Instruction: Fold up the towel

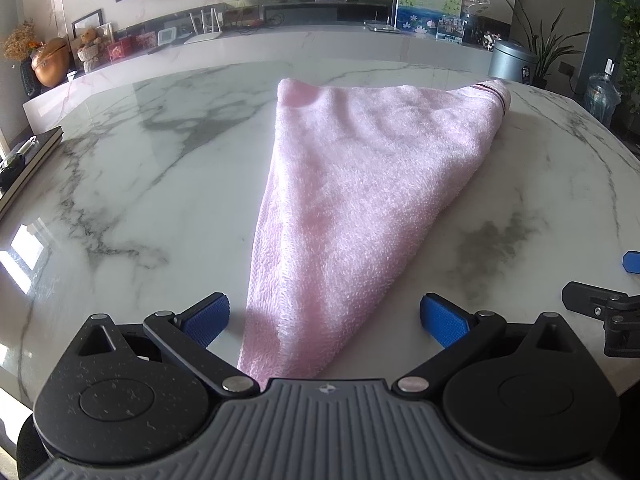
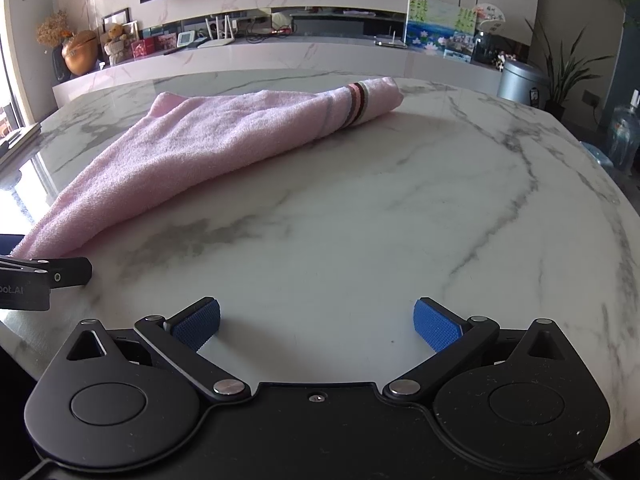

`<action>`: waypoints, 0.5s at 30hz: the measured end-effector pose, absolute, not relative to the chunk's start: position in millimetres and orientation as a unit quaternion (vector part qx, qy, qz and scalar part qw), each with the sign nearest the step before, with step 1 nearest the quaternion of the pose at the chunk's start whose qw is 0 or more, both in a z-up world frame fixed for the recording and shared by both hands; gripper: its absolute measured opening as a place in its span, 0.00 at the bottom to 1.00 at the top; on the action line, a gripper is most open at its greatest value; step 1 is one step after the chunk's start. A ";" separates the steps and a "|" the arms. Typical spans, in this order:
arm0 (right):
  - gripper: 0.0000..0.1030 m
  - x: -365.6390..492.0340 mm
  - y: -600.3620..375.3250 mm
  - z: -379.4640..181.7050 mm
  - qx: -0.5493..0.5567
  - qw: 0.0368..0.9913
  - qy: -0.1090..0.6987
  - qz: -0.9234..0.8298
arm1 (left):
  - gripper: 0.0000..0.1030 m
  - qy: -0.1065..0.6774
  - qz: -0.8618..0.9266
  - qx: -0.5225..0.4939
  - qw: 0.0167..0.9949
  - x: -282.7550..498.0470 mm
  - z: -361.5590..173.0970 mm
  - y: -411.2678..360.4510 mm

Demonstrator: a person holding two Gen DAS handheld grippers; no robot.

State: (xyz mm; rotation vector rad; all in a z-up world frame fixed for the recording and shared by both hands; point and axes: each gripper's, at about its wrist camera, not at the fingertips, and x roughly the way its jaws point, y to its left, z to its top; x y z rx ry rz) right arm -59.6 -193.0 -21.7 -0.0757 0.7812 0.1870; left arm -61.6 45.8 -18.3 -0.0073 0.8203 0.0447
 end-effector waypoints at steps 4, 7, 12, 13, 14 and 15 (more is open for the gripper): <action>1.00 -63.3 -193.8 -23.6 -0.036 0.924 0.369 0.091 | 1.00 0.385 0.027 -0.005 0.923 -65.0 -19.7 45.1; 1.00 -63.6 -193.5 -23.9 -0.036 0.925 0.366 0.091 | 1.00 0.379 0.027 -0.005 0.925 -66.7 -20.2 45.2; 1.00 -63.1 -191.8 -23.7 -0.034 0.925 0.369 0.086 | 1.00 0.378 0.029 -0.006 0.925 -67.0 -19.8 44.2; 1.00 -63.3 -191.4 -23.9 -0.034 0.925 0.369 0.085 | 1.00 0.379 0.030 -0.006 0.925 -66.6 -19.8 44.0; 1.00 -63.6 -191.2 -24.0 -0.034 0.925 0.368 0.084 | 1.00 0.379 0.031 -0.007 0.925 -66.4 -19.8 43.8; 1.00 -64.2 -191.3 -24.3 -0.033 0.926 0.367 0.084 | 1.00 0.380 0.032 -0.007 0.925 -66.3 -19.8 43.6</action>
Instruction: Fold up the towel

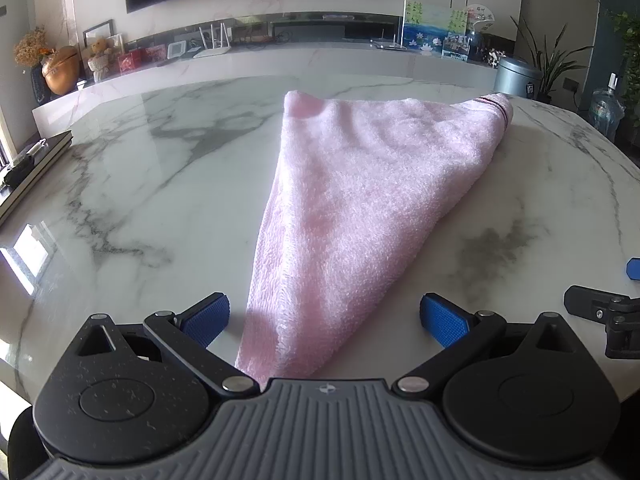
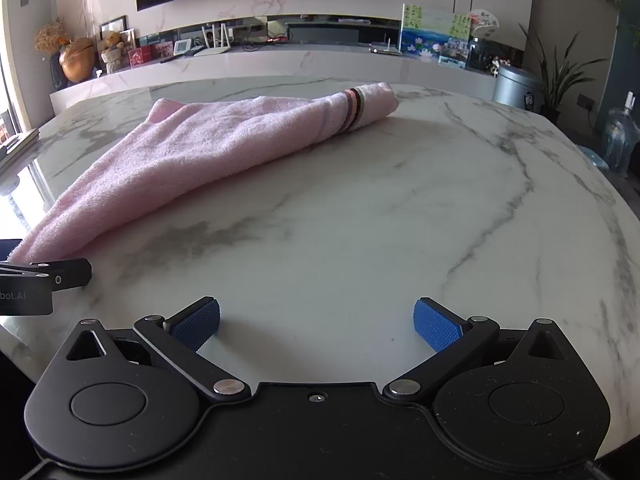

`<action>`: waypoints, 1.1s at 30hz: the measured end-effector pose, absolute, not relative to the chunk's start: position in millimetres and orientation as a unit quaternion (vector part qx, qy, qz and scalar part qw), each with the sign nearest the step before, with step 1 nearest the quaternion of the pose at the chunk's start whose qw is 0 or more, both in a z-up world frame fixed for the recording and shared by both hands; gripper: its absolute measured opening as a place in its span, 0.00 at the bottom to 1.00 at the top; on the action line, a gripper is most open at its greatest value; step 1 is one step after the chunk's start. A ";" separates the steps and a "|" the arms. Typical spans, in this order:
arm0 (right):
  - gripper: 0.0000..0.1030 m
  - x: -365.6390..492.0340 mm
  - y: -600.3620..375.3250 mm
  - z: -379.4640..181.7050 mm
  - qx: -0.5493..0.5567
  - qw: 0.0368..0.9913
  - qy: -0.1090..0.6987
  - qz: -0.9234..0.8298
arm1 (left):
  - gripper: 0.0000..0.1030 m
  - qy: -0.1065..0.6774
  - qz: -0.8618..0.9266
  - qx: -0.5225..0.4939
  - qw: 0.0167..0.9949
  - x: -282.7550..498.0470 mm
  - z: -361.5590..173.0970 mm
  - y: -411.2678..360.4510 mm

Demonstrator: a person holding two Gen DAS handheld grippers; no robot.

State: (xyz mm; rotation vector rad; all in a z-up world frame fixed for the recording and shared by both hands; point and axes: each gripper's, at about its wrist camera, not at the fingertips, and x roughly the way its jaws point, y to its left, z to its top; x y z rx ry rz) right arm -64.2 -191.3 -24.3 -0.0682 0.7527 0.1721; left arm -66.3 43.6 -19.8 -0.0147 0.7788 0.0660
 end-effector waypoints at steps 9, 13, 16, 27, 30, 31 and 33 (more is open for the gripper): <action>1.00 -65.8 -191.3 -25.9 -0.033 0.927 0.363 0.084 | 1.00 0.383 0.037 -0.010 0.923 -66.1 -19.7 43.8; 1.00 -65.8 -191.3 -26.0 -0.033 0.928 0.363 0.084 | 1.00 0.385 0.040 -0.011 0.922 -66.3 -19.6 43.0; 1.00 -65.9 -191.4 -26.0 -0.033 0.928 0.363 0.084 | 1.00 0.387 0.038 -0.011 0.921 -66.4 -19.3 43.1; 1.00 -66.0 -191.6 -26.3 -0.033 0.928 0.362 0.084 | 1.00 0.388 0.034 -0.008 0.921 -67.8 -19.4 43.0; 1.00 -65.9 -191.9 -26.4 -0.033 0.928 0.362 0.084 | 1.00 0.388 0.034 -0.008 0.921 -67.7 -19.2 42.9; 1.00 -65.9 -192.1 -26.5 -0.033 0.928 0.362 0.084 | 1.00 0.388 0.033 -0.008 0.921 -67.7 -19.2 42.7; 1.00 -65.9 -192.4 -26.5 -0.033 0.928 0.362 0.085 | 1.00 0.388 0.033 -0.008 0.921 -67.7 -19.3 42.5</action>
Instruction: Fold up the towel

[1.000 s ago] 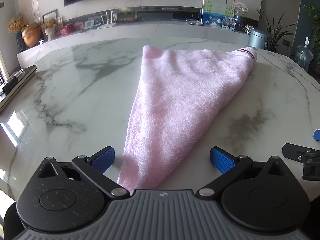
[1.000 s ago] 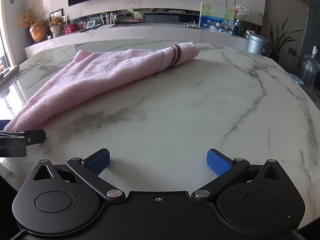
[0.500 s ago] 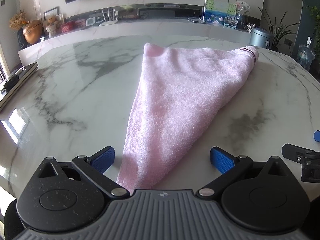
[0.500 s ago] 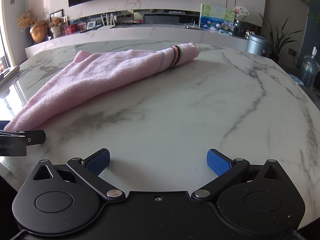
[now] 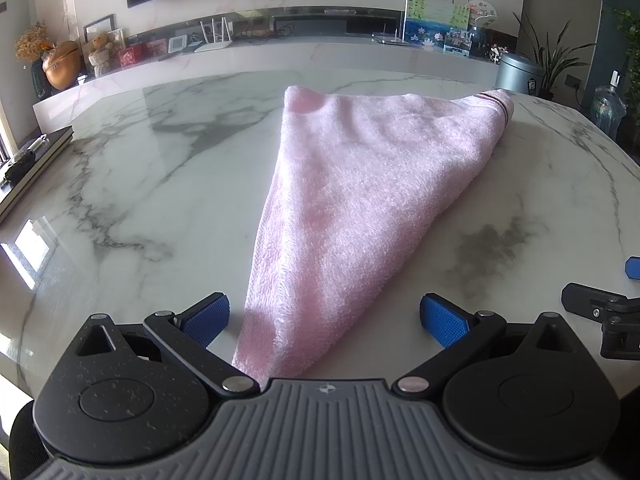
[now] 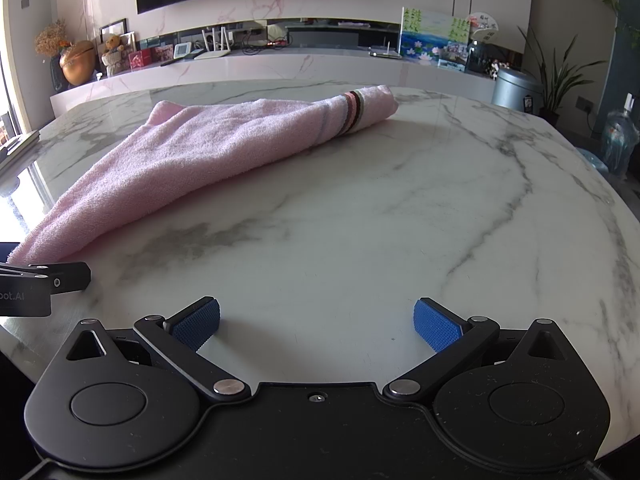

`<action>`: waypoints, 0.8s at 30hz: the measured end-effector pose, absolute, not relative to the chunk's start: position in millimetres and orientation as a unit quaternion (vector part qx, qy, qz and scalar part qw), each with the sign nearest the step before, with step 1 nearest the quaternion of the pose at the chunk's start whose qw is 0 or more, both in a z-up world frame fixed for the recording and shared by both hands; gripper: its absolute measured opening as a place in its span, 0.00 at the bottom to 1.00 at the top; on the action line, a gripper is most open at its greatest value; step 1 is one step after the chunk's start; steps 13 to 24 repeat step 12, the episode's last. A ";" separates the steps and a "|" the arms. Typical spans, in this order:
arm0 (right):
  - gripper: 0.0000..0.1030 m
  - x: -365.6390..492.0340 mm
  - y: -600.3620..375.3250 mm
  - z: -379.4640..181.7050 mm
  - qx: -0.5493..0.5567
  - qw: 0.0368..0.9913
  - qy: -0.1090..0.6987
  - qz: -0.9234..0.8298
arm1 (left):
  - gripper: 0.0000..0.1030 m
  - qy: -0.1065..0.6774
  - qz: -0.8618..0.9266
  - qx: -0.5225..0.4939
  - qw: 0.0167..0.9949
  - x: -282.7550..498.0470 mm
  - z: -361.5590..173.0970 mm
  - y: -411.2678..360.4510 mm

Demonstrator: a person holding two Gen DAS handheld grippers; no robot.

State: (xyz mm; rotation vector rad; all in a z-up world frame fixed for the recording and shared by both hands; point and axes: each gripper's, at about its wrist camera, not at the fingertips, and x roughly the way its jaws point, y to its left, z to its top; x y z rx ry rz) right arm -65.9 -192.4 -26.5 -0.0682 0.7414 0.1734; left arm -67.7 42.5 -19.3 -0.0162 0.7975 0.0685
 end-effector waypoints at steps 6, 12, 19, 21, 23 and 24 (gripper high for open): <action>1.00 -65.8 -191.8 -26.0 -0.033 0.928 0.362 0.084 | 1.00 0.388 0.033 -0.008 0.921 -67.5 -19.6 42.3; 1.00 -65.7 -191.8 -25.8 -0.033 0.928 0.362 0.084 | 1.00 0.388 0.034 -0.008 0.921 -66.8 -19.2 41.3; 1.00 -65.7 -191.8 -25.8 -0.033 0.928 0.362 0.084 | 1.00 0.388 0.034 -0.008 0.921 -66.8 -19.2 41.3; 1.00 -65.7 -191.8 -25.8 -0.033 0.928 0.362 0.084 | 1.00 0.388 0.034 -0.008 0.921 -66.8 -19.2 41.3; 1.00 -65.7 -191.8 -25.8 -0.033 0.928 0.362 0.084 | 1.00 0.388 0.034 -0.008 0.921 -66.8 -19.2 41.3; 1.00 -65.7 -191.8 -25.8 -0.033 0.928 0.362 0.084 | 1.00 0.388 0.034 -0.008 0.921 -66.8 -19.2 41.3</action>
